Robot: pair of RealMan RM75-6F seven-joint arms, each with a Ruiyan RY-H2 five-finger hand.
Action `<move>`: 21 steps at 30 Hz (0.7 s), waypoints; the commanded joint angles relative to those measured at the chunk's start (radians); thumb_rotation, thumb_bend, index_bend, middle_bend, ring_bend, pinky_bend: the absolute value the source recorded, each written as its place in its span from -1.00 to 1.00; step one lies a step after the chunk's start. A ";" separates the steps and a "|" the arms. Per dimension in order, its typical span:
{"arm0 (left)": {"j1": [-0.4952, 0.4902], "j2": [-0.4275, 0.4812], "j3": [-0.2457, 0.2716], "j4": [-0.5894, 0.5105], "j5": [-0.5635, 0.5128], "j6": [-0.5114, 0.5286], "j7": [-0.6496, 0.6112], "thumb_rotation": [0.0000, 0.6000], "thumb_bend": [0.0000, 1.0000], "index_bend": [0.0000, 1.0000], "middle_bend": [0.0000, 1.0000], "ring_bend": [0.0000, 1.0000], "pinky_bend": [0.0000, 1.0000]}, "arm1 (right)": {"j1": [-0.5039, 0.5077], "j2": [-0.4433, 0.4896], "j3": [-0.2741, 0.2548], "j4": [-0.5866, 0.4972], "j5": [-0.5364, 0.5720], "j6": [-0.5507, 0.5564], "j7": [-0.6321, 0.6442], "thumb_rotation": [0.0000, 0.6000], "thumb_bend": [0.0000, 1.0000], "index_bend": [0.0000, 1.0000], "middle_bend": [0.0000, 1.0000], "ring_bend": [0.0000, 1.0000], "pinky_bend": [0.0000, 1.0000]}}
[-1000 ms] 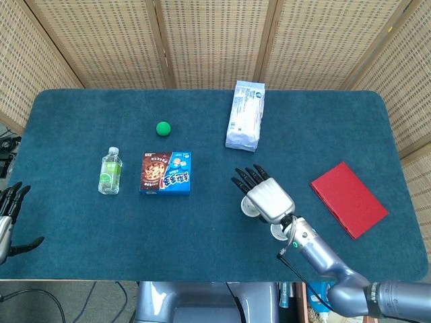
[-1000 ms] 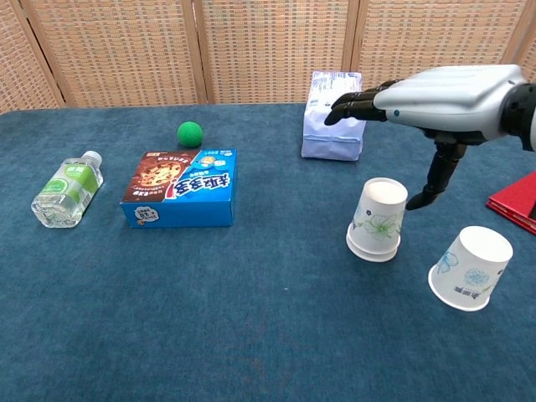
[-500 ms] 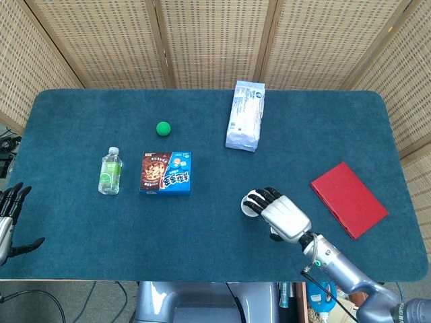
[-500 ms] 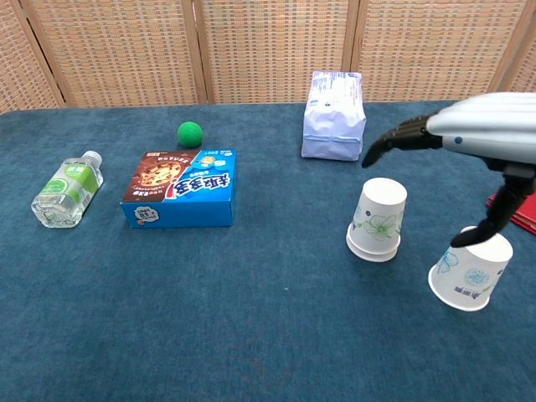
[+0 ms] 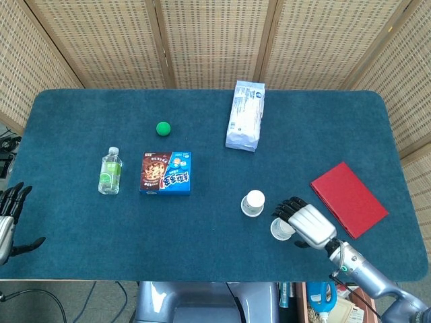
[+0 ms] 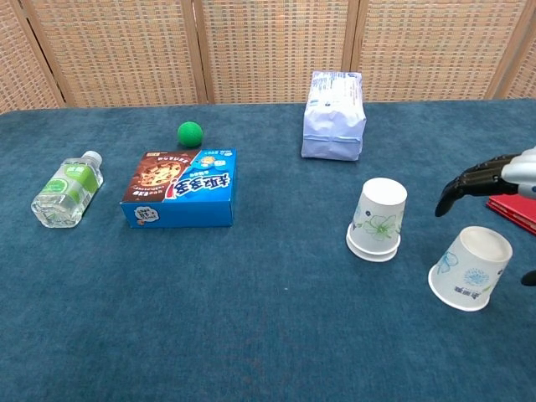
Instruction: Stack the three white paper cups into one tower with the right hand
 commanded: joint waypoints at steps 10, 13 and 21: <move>0.000 -0.006 -0.003 0.003 -0.008 0.001 0.010 1.00 -0.75 -1.00 -1.00 -1.00 -1.00 | -0.009 -0.064 0.020 0.084 0.032 -0.045 0.014 1.00 -0.53 -0.38 -0.26 -0.46 -0.53; 0.000 -0.006 -0.004 0.004 -0.012 -0.002 0.009 1.00 -0.75 -1.00 -1.00 -1.00 -1.00 | -0.012 -0.079 0.028 0.106 0.039 -0.046 0.021 1.00 -0.47 -0.30 -0.18 -0.38 -0.47; -0.002 -0.009 -0.003 0.000 -0.015 -0.005 0.019 1.00 -0.75 -1.00 -1.00 -1.00 -1.00 | -0.018 -0.105 0.035 0.152 0.028 -0.031 0.035 1.00 -0.35 -0.10 0.02 -0.19 -0.37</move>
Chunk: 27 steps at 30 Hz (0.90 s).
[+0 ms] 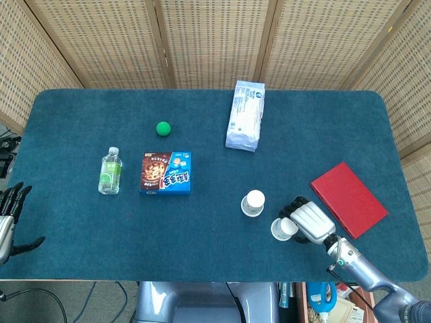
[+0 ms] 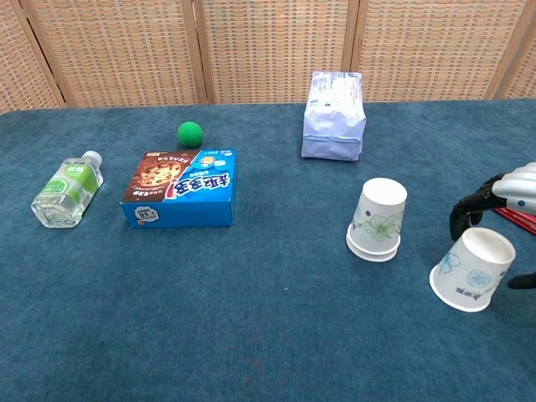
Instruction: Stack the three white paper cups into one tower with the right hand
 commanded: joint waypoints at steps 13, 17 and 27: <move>0.000 -0.005 0.001 0.003 -0.004 -0.002 0.007 1.00 -0.75 -1.00 -1.00 -1.00 -1.00 | -0.014 0.015 0.008 -0.022 -0.029 0.049 0.021 1.00 -0.26 -0.01 0.09 -0.14 -0.32; -0.001 -0.004 0.001 0.001 -0.005 -0.004 0.009 1.00 -0.75 -1.00 -1.00 -1.00 -1.00 | -0.017 0.080 0.005 -0.114 -0.061 0.082 0.032 1.00 -0.26 -0.01 0.08 -0.14 -0.32; 0.001 -0.003 0.005 -0.002 0.005 0.000 0.007 1.00 -0.75 -1.00 -1.00 -1.00 -1.00 | 0.000 0.191 0.091 -0.290 -0.056 0.151 0.011 1.00 -0.22 -0.01 0.09 -0.14 -0.32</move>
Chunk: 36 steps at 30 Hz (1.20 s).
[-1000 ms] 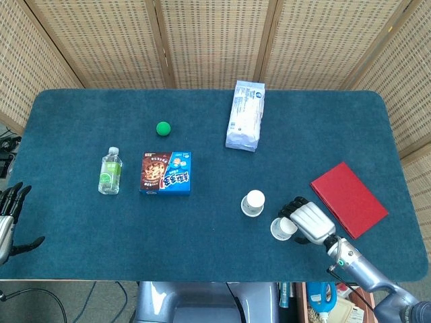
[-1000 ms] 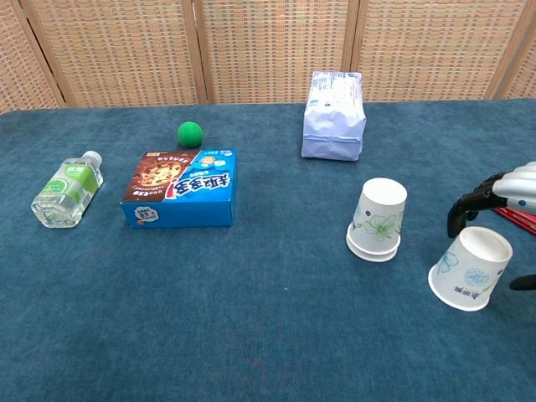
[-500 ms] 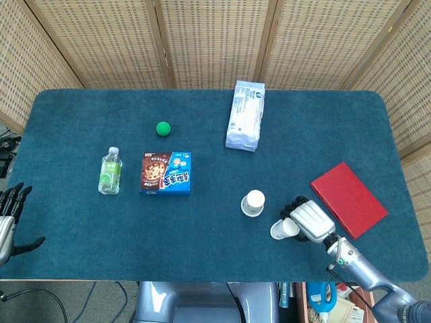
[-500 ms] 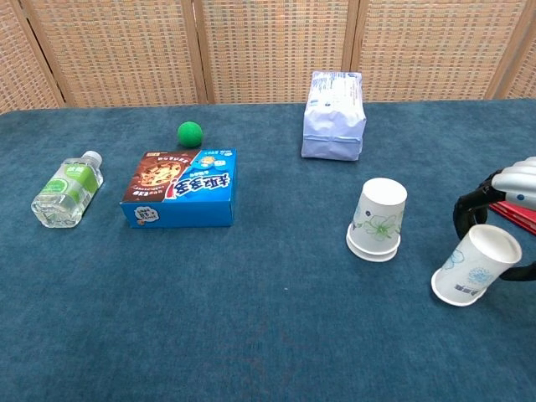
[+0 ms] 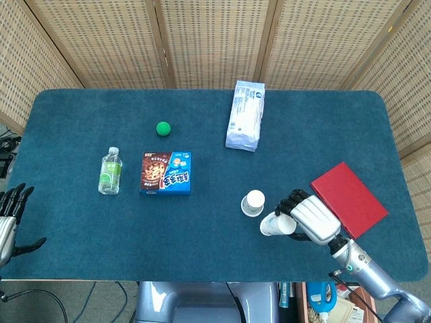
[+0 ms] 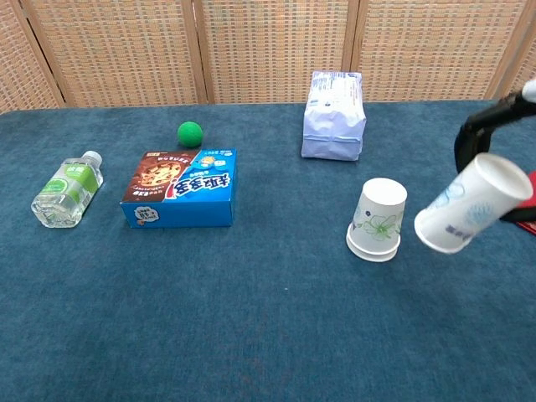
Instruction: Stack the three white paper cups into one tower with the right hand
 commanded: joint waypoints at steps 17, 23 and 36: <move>-0.001 0.011 -0.005 -0.005 -0.008 -0.004 -0.023 1.00 -0.75 -1.00 -1.00 -1.00 -1.00 | 0.117 -0.073 0.150 -0.095 0.242 -0.191 -0.250 1.00 -0.21 -0.01 0.08 -0.14 -0.32; -0.001 0.016 -0.006 -0.003 -0.009 -0.004 -0.034 1.00 -0.75 -1.00 -1.00 -1.00 -1.00 | 0.139 -0.102 0.178 -0.096 0.312 -0.220 -0.293 1.00 -0.21 -0.01 0.08 -0.14 -0.32; -0.004 0.020 -0.007 0.001 -0.012 -0.011 -0.047 1.00 -0.75 -1.00 -1.00 -1.00 -1.00 | 0.178 -0.166 0.208 -0.060 0.435 -0.253 -0.370 1.00 -0.21 -0.01 0.06 -0.14 -0.32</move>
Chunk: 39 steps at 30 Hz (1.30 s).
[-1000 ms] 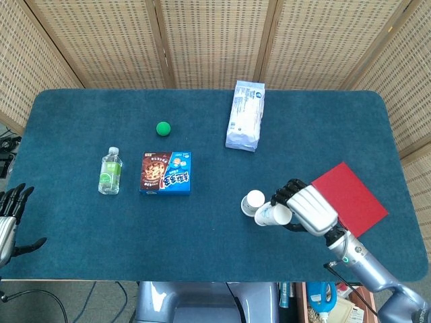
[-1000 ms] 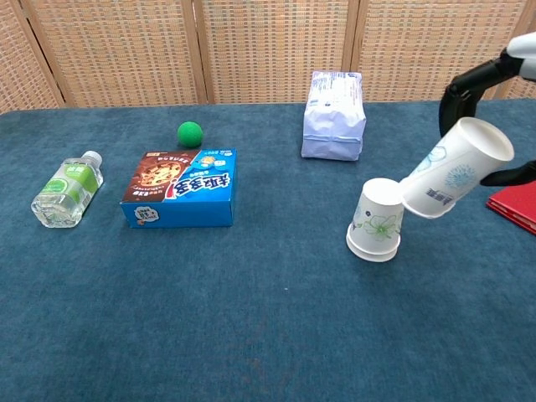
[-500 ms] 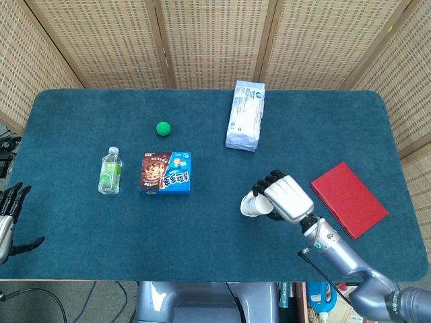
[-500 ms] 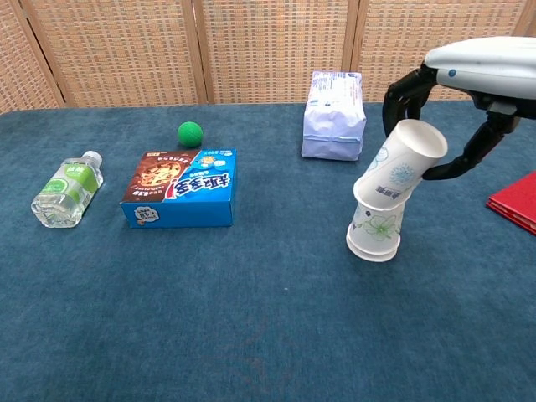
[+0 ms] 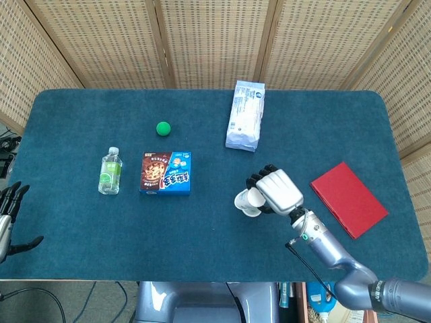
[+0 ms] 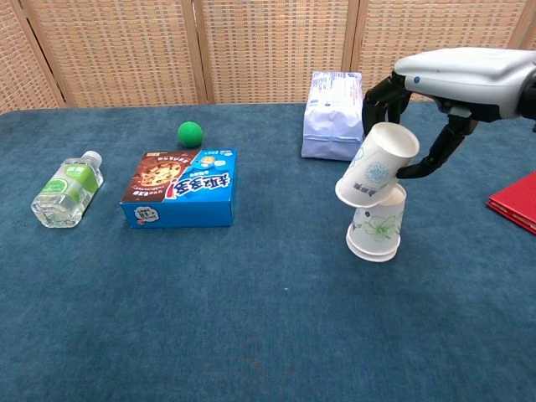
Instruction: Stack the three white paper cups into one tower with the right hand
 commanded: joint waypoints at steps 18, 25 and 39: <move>-0.003 0.004 0.000 -0.001 -0.003 -0.005 -0.005 1.00 -0.75 -1.00 -1.00 -1.00 -1.00 | 0.021 0.017 -0.011 -0.002 0.052 0.002 -0.101 1.00 -0.19 -0.01 0.04 -0.14 -0.32; -0.001 0.006 0.001 0.000 0.001 -0.002 -0.009 1.00 -0.75 -1.00 -1.00 -1.00 -1.00 | 0.022 0.036 -0.026 -0.014 0.042 0.007 -0.142 1.00 -0.18 -0.01 0.04 -0.14 -0.32; -0.002 0.005 0.000 0.003 -0.002 -0.004 -0.010 1.00 -0.75 -1.00 -1.00 -1.00 -1.00 | 0.041 0.054 -0.047 -0.033 0.105 -0.046 -0.177 1.00 -0.45 -0.51 -0.61 -0.37 -0.32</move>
